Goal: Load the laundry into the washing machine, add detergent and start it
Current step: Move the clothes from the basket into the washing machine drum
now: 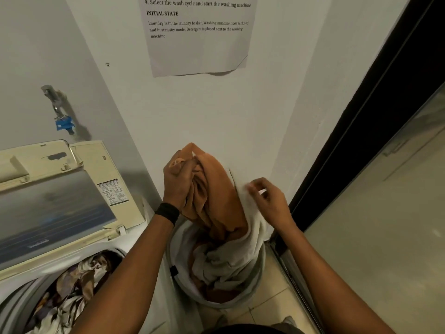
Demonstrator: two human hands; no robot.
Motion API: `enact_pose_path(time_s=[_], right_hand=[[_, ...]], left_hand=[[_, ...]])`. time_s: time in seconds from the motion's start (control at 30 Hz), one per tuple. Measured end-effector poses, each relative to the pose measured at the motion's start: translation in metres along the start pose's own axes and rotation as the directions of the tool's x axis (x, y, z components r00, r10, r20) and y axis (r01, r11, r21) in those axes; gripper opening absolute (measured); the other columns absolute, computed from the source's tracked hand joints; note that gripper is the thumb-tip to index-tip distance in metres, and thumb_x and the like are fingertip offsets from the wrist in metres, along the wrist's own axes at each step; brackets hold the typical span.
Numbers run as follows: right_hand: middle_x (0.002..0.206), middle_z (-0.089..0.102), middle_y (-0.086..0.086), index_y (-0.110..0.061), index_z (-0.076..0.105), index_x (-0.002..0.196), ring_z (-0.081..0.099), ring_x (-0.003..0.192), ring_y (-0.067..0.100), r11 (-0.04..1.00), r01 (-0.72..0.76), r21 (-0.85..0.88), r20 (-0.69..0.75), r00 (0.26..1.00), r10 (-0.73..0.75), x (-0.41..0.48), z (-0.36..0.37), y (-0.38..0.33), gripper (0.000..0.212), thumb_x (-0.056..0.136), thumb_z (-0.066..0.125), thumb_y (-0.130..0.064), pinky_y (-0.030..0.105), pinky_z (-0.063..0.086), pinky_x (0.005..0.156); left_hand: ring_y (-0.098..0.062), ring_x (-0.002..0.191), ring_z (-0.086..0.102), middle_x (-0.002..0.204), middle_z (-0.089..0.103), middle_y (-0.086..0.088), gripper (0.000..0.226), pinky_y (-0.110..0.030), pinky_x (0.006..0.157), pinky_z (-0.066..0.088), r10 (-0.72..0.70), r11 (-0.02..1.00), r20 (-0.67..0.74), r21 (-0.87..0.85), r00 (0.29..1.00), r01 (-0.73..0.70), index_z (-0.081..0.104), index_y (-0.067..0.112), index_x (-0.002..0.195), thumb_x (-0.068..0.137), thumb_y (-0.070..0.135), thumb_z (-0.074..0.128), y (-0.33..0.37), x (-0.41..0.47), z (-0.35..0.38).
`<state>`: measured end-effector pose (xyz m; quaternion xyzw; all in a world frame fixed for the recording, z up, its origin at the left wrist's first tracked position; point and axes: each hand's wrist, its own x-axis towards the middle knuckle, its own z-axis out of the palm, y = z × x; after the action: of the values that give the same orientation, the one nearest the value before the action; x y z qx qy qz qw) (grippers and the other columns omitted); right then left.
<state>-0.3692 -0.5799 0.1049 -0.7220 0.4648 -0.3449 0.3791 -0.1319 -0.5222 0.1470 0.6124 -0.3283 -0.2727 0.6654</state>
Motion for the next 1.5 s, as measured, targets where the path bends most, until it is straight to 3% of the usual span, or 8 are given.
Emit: enact_pose_path(time_s=[0.23, 0.43, 0.57, 0.67, 0.83, 1.07, 1.23, 1.5], right_hand=[[0.106, 0.064, -0.007, -0.026, 0.065, 0.110, 0.061, 0.093, -0.001, 0.999, -0.026, 0.047, 0.057, 0.998, 0.023, -0.013, 0.052, -0.005, 0.020, 0.097, 0.067, -0.041, 0.016, 0.052, 0.080], [0.080, 0.058, -0.004, -0.026, 0.053, 0.088, 0.060, 0.077, 0.017, 0.947, -0.313, 0.074, 0.258, 0.923, 0.285, -0.035, 0.055, 0.018, 0.055, 0.092, 0.038, -0.078, 0.048, 0.054, 0.078], [0.066, 0.049, -0.005, -0.012, 0.051, 0.082, 0.047, 0.058, 0.004, 0.982, -0.186, 0.022, 0.133, 0.974, 0.181, -0.059, 0.036, 0.005, 0.060, 0.097, 0.038, -0.069, 0.030, 0.038, 0.062], [0.069, 0.052, 0.002, -0.004, 0.053, 0.086, 0.050, 0.061, 0.009, 0.946, -0.132, 0.297, 0.243, 0.968, 0.058, -0.059, -0.012, -0.041, 0.048, 0.099, 0.050, -0.050, 0.025, 0.040, 0.059], [0.096, 0.058, 0.018, -0.001, 0.056, 0.113, 0.060, 0.083, 0.025, 0.702, -0.327, 0.633, 0.652, 0.713, -0.256, -0.015, -0.075, -0.105, 0.038, 0.093, 0.074, -0.028, 0.026, 0.053, 0.071], [0.120, 0.073, 0.003, -0.018, 0.073, 0.121, 0.067, 0.117, 0.023, 0.914, -0.158, 0.374, 0.442, 0.897, -0.026, 0.037, -0.009, -0.076, 0.023, 0.104, 0.058, -0.020, 0.042, 0.053, 0.105], [0.091, 0.068, 0.008, -0.016, 0.062, 0.106, 0.068, 0.083, 0.019, 0.908, -0.128, 0.399, 0.221, 0.974, 0.041, 0.036, 0.017, -0.067, 0.028, 0.092, 0.076, -0.037, 0.032, 0.056, 0.077], [0.083, 0.068, -0.003, -0.021, 0.063, 0.093, 0.065, 0.075, 0.012, 0.983, -0.099, 0.151, 0.136, 0.988, 0.079, -0.021, 0.036, -0.024, 0.032, 0.095, 0.066, -0.053, 0.028, 0.053, 0.069]], left_hand=[[-0.003, 0.064, 0.052, 0.072, 0.057, 0.009, 0.023, -0.018, 0.066, 0.048, 0.114, 0.990, 0.100, 0.073, 0.988, -0.122, 0.056, 0.012, 0.080, 0.100, 0.002, 0.058, 0.011, -0.011, 0.028], [-0.008, 0.063, 0.047, 0.070, 0.050, 0.000, 0.027, -0.022, 0.063, 0.043, 0.128, 0.990, 0.042, 0.060, 0.991, -0.130, 0.048, 0.013, 0.074, 0.097, 0.003, 0.059, 0.008, -0.008, 0.019], [-0.009, 0.063, 0.046, 0.071, 0.049, -0.005, 0.024, -0.021, 0.061, 0.042, 0.139, 0.985, -0.003, 0.100, 0.990, -0.138, 0.048, -0.003, 0.075, 0.096, -0.001, 0.059, 0.002, -0.005, 0.012], [-0.012, 0.068, 0.050, 0.073, 0.054, -0.009, 0.016, -0.025, 0.064, 0.043, 0.138, 0.981, 0.011, 0.134, 0.990, -0.139, 0.052, -0.005, 0.080, 0.094, -0.002, 0.058, -0.006, -0.004, 0.005], [-0.017, 0.078, 0.061, 0.085, 0.066, -0.017, 0.009, -0.028, 0.071, 0.051, 0.157, 0.987, 0.169, 0.001, 0.973, -0.159, 0.064, -0.003, 0.091, 0.094, 0.004, 0.060, -0.005, -0.020, 0.014], [-0.031, 0.110, 0.069, 0.117, 0.073, -0.013, 0.039, -0.046, 0.095, 0.056, -0.140, 0.940, 0.350, -0.248, 0.926, 0.236, 0.071, 0.016, 0.120, 0.088, 0.037, 0.068, -0.003, -0.036, 0.017], [-0.005, 0.116, 0.066, 0.121, 0.071, 0.017, 0.040, -0.022, 0.096, 0.053, 0.090, 0.989, 0.391, 0.072, 0.916, -0.128, 0.061, 0.038, 0.125, 0.091, 0.026, 0.077, 0.003, -0.040, 0.023], [0.002, 0.084, 0.067, 0.099, 0.071, 0.001, 0.026, -0.013, 0.077, 0.052, 0.081, 0.996, 0.038, 0.036, 0.996, -0.082, 0.067, 0.028, 0.099, 0.090, 0.006, 0.076, 0.010, -0.016, 0.020]])
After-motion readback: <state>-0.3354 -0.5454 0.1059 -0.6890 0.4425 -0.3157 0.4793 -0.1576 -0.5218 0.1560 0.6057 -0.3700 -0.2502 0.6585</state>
